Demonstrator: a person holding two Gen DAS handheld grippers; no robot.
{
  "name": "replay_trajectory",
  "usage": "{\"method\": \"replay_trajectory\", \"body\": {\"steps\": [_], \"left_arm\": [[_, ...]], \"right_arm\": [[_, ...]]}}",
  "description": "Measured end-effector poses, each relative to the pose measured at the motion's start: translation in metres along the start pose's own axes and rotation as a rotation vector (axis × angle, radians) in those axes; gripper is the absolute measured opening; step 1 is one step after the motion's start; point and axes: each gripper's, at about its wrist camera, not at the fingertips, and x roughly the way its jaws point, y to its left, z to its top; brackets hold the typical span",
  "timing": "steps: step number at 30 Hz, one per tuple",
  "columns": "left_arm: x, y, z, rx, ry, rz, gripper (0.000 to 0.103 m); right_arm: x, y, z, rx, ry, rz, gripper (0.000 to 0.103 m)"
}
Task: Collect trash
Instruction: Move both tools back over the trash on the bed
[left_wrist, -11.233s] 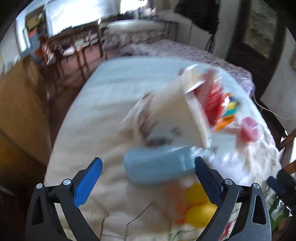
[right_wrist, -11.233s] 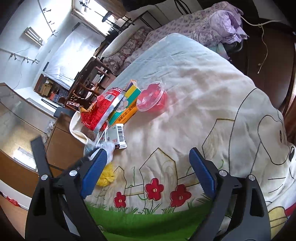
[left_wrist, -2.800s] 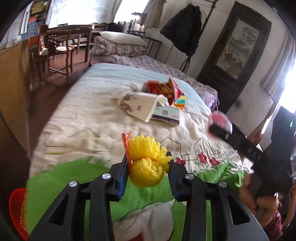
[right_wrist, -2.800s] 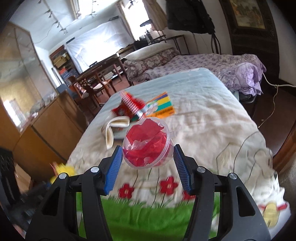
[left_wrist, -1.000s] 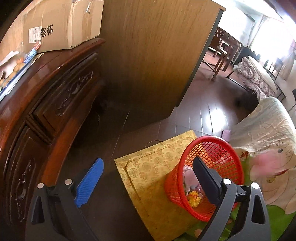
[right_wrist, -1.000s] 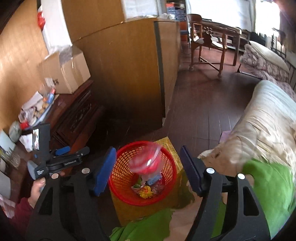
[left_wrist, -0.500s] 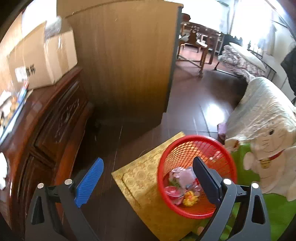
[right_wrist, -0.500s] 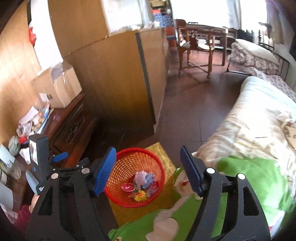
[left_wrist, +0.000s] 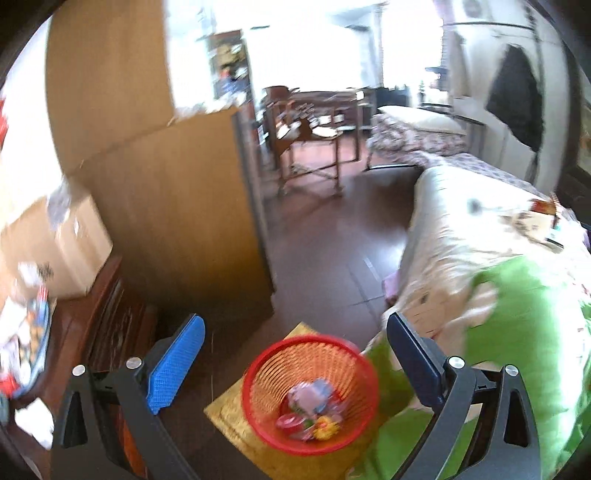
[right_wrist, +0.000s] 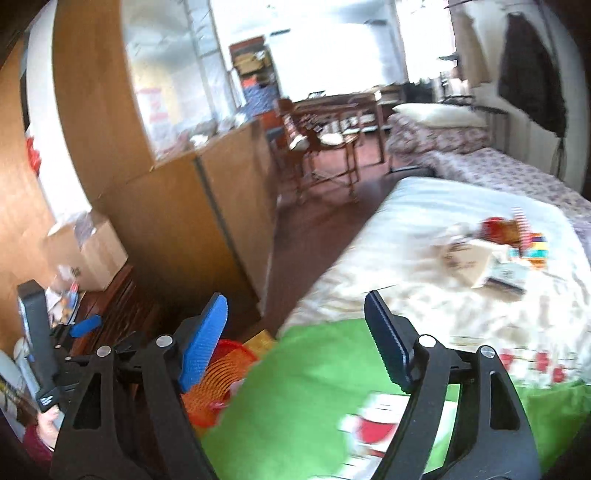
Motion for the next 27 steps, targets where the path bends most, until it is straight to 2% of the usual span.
{"method": "replay_trajectory", "body": {"steps": [5, 10, 16, 20, 23, 24, 25, 27], "left_arm": [[-0.019, -0.069, 0.020, 0.134, -0.061, -0.038, 0.097], [-0.024, -0.140, 0.030, 0.265, -0.087, -0.105, 0.097], [-0.013, -0.221, 0.026, 0.406, -0.090, -0.172, 0.097], [0.001, -0.254, 0.023, 0.459, -0.084, -0.203, 0.097], [0.021, -0.276, 0.019, 0.470, -0.062, -0.243, 0.097], [0.032, -0.282, 0.018, 0.466, -0.031, -0.258, 0.097], [0.047, -0.288, 0.018, 0.462, 0.034, -0.255, 0.097], [0.061, -0.290, 0.023, 0.434, 0.102, -0.269, 0.097]], "right_arm": [[-0.030, -0.059, -0.004, 0.097, -0.059, -0.055, 0.077], [-0.046, -0.121, -0.014, 0.207, -0.083, -0.096, 0.077], [-0.050, -0.174, -0.032, 0.296, -0.087, -0.170, 0.078], [-0.041, -0.207, -0.042, 0.376, -0.068, -0.195, 0.080], [-0.021, -0.235, -0.053, 0.476, 0.007, -0.240, 0.081], [-0.017, -0.240, -0.057, 0.515, 0.036, -0.243, 0.081], [-0.013, -0.246, -0.059, 0.554, 0.060, -0.234, 0.081], [-0.012, -0.249, -0.061, 0.558, 0.055, -0.225, 0.081]]}}
